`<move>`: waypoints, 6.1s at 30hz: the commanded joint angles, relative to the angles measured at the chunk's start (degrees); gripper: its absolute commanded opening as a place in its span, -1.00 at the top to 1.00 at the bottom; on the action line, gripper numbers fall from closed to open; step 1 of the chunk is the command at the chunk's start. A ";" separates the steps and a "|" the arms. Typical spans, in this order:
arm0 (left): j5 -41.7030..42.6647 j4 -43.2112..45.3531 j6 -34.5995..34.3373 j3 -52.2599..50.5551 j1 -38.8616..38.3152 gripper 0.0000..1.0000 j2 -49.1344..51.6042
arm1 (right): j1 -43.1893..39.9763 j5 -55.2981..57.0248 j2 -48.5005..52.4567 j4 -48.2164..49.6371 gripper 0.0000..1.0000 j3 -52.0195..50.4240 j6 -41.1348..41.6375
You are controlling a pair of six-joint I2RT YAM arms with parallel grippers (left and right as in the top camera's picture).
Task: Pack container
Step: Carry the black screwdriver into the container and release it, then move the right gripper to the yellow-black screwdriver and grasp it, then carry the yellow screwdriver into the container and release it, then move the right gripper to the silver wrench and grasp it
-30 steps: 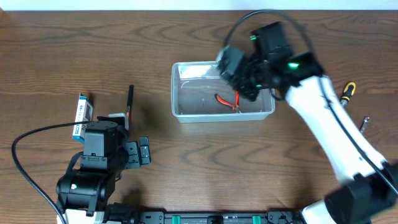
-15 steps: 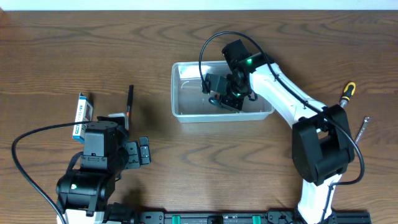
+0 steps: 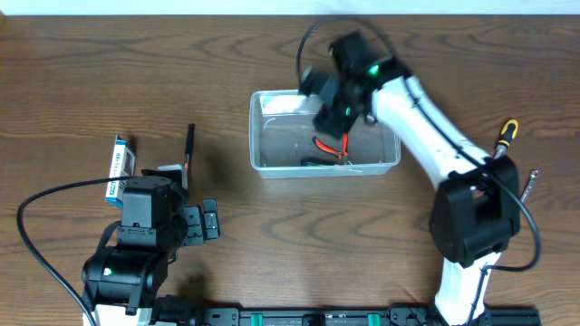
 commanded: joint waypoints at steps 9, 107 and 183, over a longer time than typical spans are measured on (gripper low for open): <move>-0.68 -0.07 -0.52 0.72 0.28 -0.96 0.02 | -22.97 20.02 -10.88 -12.07 -0.98 13.66 50.90; -0.66 -0.11 -0.52 0.72 0.28 -0.96 0.02 | -44.98 5.42 7.78 -11.67 0.97 0.35 31.08; -0.66 -0.07 -0.52 0.72 0.28 -0.96 0.02 | -50.56 10.97 -29.20 -40.76 -0.99 3.80 46.23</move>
